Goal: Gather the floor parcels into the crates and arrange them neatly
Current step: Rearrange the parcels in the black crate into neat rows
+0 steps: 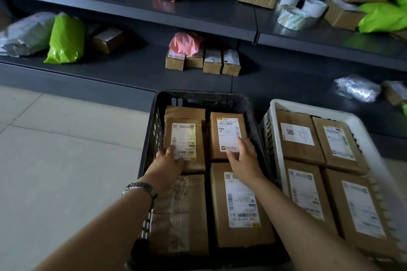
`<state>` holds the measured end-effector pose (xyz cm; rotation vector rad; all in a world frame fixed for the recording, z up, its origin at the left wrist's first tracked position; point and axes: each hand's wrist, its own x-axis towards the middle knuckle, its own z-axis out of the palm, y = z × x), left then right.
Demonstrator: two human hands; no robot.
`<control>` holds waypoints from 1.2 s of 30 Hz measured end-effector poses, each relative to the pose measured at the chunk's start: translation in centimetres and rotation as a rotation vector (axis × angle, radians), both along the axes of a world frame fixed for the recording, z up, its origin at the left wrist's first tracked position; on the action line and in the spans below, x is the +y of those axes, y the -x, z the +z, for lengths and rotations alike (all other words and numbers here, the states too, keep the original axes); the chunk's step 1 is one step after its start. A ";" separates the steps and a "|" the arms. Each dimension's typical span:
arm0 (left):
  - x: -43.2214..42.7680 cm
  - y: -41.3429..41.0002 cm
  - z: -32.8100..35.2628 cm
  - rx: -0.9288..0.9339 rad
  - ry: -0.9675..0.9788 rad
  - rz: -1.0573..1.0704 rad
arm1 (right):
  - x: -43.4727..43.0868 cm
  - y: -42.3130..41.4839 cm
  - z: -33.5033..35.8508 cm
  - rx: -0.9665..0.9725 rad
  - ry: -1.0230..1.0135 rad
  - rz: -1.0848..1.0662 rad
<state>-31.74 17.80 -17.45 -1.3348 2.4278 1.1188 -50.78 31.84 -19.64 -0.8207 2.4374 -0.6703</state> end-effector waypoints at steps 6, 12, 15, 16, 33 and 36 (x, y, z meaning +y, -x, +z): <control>0.7 -1.6 -0.9 0.108 -0.156 0.272 | 0.9 -0.4 0.3 0.002 0.024 -0.141; 0.4 -0.6 -1.7 0.240 -0.287 0.363 | -1.8 1.0 0.3 0.010 -0.133 -0.089; 0.6 -0.5 -2.4 0.283 -0.255 0.328 | -2.3 1.6 -0.3 -0.020 -0.183 0.002; 0.7 -0.6 -2.8 0.300 -0.259 0.329 | -2.2 1.8 -0.5 -0.041 -0.178 0.012; 2.6 0.1 -4.2 0.243 0.060 0.105 | -2.9 3.5 -0.4 0.024 -0.179 0.264; 2.6 0.0 -4.3 0.210 0.140 0.087 | -3.4 3.6 -1.3 0.100 -0.189 0.298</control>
